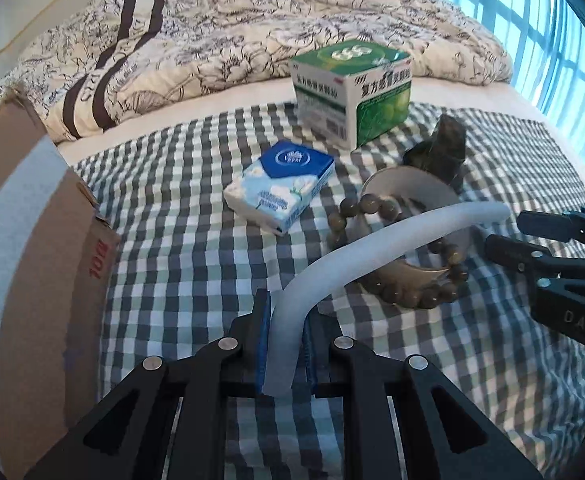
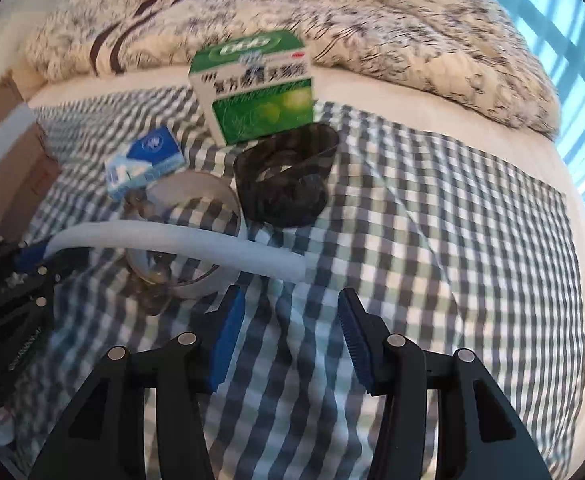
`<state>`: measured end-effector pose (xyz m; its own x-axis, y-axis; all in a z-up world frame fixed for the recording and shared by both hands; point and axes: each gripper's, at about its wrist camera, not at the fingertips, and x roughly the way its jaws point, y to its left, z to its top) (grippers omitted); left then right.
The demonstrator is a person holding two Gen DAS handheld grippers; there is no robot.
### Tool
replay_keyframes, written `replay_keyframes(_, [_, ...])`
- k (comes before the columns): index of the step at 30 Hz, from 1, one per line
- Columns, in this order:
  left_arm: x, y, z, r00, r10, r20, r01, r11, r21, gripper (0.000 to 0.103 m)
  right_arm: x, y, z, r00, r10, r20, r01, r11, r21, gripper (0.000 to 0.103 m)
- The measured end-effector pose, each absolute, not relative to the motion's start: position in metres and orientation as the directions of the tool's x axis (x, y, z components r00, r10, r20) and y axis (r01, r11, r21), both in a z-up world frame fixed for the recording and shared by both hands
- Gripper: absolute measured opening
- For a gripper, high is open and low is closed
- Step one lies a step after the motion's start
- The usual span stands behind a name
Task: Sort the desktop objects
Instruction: 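Close the right tool on the foam tube beside the left tool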
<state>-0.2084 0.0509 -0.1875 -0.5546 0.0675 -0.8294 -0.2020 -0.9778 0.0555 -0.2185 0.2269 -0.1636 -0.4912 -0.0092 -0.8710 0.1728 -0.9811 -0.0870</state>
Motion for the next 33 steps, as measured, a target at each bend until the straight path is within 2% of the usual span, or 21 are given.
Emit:
replay_keyframes(6, [-0.215,0.05,-0.196,-0.543,0.069,-0.837,-0.204,-0.978,0.052,0.015,-0.237,0.209,-0.179,-0.513,0.078,-0.855,0.233,-0.946,-0.226,0.047])
replay_keyframes(8, [-0.217,0.049,-0.197,-0.542,0.069,-0.838,-0.203,-0.978,0.051,0.015,-0.238,0.205,-0.178,-0.536,0.079,-0.84,0.251,-0.936,-0.248,0.031])
replay_keyframes(9, [-0.217,0.048,-0.197,-0.541,0.07,-0.838,-0.202,-0.978,0.049,0.015,-0.238,0.204,-0.178,-0.531,0.053,-0.846,0.264,-0.938,-0.224,0.015])
replay_keyframes(11, [-0.218,0.047,-0.197,-0.542,0.065,-0.838,-0.196,-0.979,0.05,0.015,-0.236,0.205,-0.177,-0.523,0.025,-0.852,0.261,-0.947,-0.188,0.009])
replay_keyframes(20, [-0.209,0.046,-0.183,-0.564,0.071,-0.823,-0.192,-0.98,0.047,0.012,-0.201,0.214,-0.153,-0.56,-0.015,-0.829,0.207,-0.971,-0.122,0.006])
replay_keyframes(22, [-0.204,0.045,-0.174,-0.577,0.077,-0.813,-0.192,-0.981,0.043,0.012,-0.192,0.215,-0.14,-0.582,-0.022,-0.813,0.203,-0.972,-0.119,0.001])
replay_keyframes(33, [-0.167,0.039,-0.117,-0.652,0.095,-0.752,-0.19,-0.981,0.041,0.012,-0.149,0.215,-0.084,-0.652,-0.045,-0.757,0.184,-0.978,-0.1,0.001])
